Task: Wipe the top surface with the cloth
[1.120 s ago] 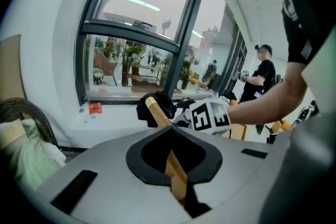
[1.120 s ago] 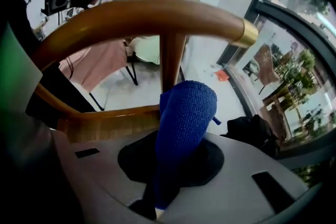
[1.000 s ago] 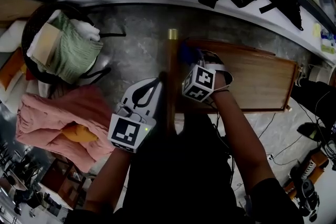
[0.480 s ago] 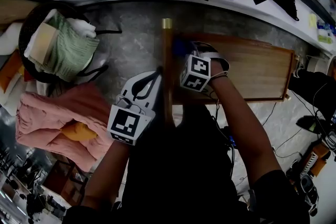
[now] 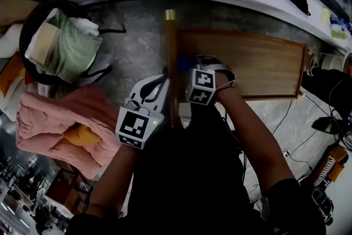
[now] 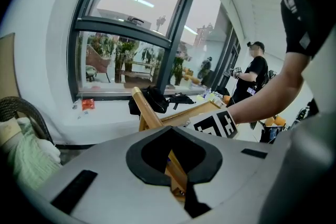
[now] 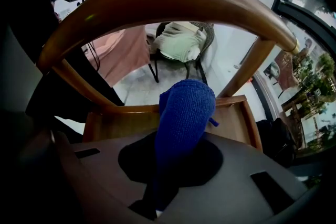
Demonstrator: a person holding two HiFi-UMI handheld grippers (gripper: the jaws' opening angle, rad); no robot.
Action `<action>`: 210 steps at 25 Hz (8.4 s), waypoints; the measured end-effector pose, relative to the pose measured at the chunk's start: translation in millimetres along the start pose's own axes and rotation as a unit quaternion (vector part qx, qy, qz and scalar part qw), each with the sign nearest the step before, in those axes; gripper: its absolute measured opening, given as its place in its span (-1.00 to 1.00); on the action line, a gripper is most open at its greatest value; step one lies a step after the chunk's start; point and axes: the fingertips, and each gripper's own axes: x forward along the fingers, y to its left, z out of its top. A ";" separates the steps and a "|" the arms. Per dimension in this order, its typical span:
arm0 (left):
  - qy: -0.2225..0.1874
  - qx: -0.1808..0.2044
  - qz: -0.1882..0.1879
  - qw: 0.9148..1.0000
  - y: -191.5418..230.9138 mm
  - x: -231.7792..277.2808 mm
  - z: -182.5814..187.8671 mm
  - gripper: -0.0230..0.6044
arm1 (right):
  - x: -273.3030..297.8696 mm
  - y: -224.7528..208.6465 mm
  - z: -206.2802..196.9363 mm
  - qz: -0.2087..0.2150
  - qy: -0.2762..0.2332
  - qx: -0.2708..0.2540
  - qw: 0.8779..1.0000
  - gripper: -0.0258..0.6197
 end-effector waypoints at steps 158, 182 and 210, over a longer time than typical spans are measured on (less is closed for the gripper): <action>0.163 0.005 -0.059 0.985 -140.2 86.0 -38.5 -0.90 | -47.7 116.9 -154.4 0.152 0.101 -0.044 0.982 -0.77; 0.104 -0.008 -0.002 0.995 -92.9 172.6 32.7 -0.90 | -69.9 -134.9 -169.2 -0.127 0.058 -0.044 0.989 -0.77; 0.141 -0.017 -0.046 0.989 -149.7 151.9 -8.0 -0.90 | -58.5 45.1 -190.6 0.053 0.053 -0.047 0.996 -0.77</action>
